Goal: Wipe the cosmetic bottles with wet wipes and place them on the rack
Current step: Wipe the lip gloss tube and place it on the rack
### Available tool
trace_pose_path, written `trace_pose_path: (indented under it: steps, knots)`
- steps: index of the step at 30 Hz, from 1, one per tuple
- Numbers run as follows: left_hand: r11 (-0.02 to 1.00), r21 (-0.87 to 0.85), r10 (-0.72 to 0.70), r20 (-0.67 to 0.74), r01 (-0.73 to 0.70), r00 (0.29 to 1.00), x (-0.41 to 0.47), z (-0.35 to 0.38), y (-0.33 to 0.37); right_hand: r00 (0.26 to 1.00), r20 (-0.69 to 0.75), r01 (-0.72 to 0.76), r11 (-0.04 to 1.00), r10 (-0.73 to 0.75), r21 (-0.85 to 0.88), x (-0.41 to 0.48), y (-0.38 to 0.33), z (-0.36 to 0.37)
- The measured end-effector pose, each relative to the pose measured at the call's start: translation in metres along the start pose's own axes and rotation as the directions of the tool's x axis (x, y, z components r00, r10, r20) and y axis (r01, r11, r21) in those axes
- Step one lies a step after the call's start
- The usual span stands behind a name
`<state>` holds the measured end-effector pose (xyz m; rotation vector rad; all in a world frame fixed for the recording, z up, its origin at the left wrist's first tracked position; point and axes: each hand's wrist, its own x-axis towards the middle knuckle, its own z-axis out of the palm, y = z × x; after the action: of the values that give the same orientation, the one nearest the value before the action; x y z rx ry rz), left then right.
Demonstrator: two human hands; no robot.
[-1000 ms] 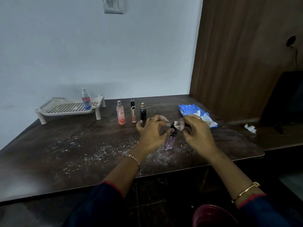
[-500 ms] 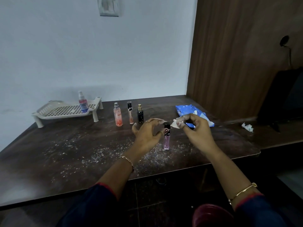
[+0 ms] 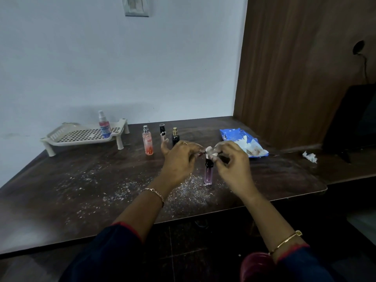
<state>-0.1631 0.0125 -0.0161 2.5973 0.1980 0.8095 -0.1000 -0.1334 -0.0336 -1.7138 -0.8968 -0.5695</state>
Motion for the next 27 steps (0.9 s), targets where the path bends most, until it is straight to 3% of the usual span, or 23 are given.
trace_pose_path:
  steps: [6, 15, 20, 23, 27]
  knots:
    - [1.000, 0.008, 0.029, 0.042, -0.030, 0.999, 0.001, -0.004, -0.001, 0.992, -0.097, 0.067, 0.991, -0.078, -0.113, -0.016, 0.003, 0.011]
    - [0.999, 0.007, 0.042, 0.070, -0.043, 0.997, 0.006, -0.005, -0.004, 0.997, 0.083, 0.005, 0.983, 0.010, -0.182, -0.035, 0.013, 0.011]
    - [0.999, -0.011, 0.051, 0.071, -0.050, 0.996, 0.008, -0.004, -0.006, 0.994, -0.095, 0.049, 0.995, -0.057, -0.088, -0.019, 0.002, 0.008]
    - [0.999, -0.007, 0.053, 0.069, -0.053, 0.996, 0.007, -0.004, -0.005, 0.989, -0.150, 0.010, 0.999, -0.017, -0.050, -0.017, 0.003, 0.011]
    - [0.999, -0.028, 0.037, 0.078, -0.035, 0.996, 0.009, -0.002, -0.006, 0.996, -0.023, -0.086, 0.990, 0.083, -0.113, -0.030, 0.018, 0.011]
